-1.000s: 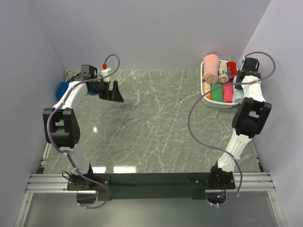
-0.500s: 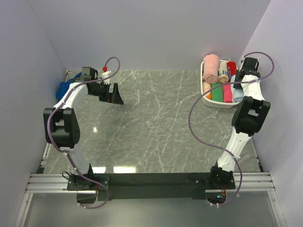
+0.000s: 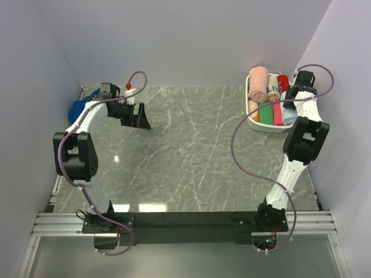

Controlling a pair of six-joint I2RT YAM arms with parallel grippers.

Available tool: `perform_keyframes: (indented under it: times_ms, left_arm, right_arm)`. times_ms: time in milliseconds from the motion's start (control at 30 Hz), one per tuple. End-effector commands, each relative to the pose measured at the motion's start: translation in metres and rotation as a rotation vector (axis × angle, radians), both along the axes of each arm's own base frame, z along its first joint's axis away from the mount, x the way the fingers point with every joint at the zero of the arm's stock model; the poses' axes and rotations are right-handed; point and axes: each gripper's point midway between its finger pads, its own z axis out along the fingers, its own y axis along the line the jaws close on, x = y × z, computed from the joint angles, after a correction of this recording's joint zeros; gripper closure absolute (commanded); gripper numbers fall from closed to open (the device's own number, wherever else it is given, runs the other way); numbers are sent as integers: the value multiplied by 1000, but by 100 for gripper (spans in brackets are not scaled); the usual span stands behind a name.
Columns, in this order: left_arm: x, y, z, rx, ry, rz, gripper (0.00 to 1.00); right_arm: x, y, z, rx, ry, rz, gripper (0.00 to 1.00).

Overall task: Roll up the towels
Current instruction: Place the rolled towel into the container

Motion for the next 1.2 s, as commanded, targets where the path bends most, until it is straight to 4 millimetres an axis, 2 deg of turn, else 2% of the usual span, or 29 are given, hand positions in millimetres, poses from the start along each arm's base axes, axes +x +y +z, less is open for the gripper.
perform_keyframes:
  times_ms: [0, 133, 267, 367, 400, 467, 500, 600, 733, 833, 867, 933, 967, 1000, 1033, 1133, 1167]
  left_arm:
    - [3, 0, 4, 8, -7, 6, 1]
    - [2, 0, 2, 7, 2, 8, 1]
    - [4, 0, 2, 5, 2, 11, 1]
    - [6, 0, 4, 7, 0, 8, 1]
    - [6, 0, 5, 5, 0, 8, 0]
    - [7, 0, 8, 6, -12, 8, 0]
    - [8, 0, 10, 6, -17, 8, 1]
    - [9, 0, 12, 9, -30, 8, 0]
    - [13, 2, 14, 19, -36, 15, 1]
    - [19, 3, 23, 30, -71, 20, 1]
    - [21, 5, 25, 41, -84, 24, 1]
    - [27, 8, 31, 58, -109, 34, 1]
    - [29, 10, 32, 75, -118, 44, 1]
    - [33, 12, 34, 80, -134, 52, 1]
    - [35, 12, 38, 83, -147, 60, 1]
    - [46, 18, 51, 105, -211, 97, 0]
    - [48, 20, 55, 107, -224, 108, 0]
  right_arm:
    - [-9, 12, -46, 77, 106, -8, 98]
    - [-20, 15, -56, 90, 145, -28, 99]
    - [-26, 16, -64, 93, 174, -42, 90]
    - [-29, 13, -63, 86, 188, -54, 79]
    - [-28, 12, -58, 84, 181, -53, 69]
    - [-31, 13, -52, 86, 179, -55, 65]
    - [-30, 11, -43, 88, 162, -55, 54]
    - [-31, 13, -26, 95, 134, -52, 44]
    - [-33, 14, -8, 106, 101, -59, 41]
    - [-33, 17, 9, 119, 70, -56, 38]
    - [-34, 21, 18, 129, 51, -46, 27]
    - [-37, 27, 24, 144, 40, -32, 24]
    - [-38, 29, 33, 143, 23, -27, 22]
    - [-40, 30, 35, 145, 21, -23, 18]
    - [-42, 30, 39, 141, 13, -22, 10]
    - [-47, 32, 54, 125, -7, -11, 9]
    - [-50, 33, 65, 118, -27, -5, 8]
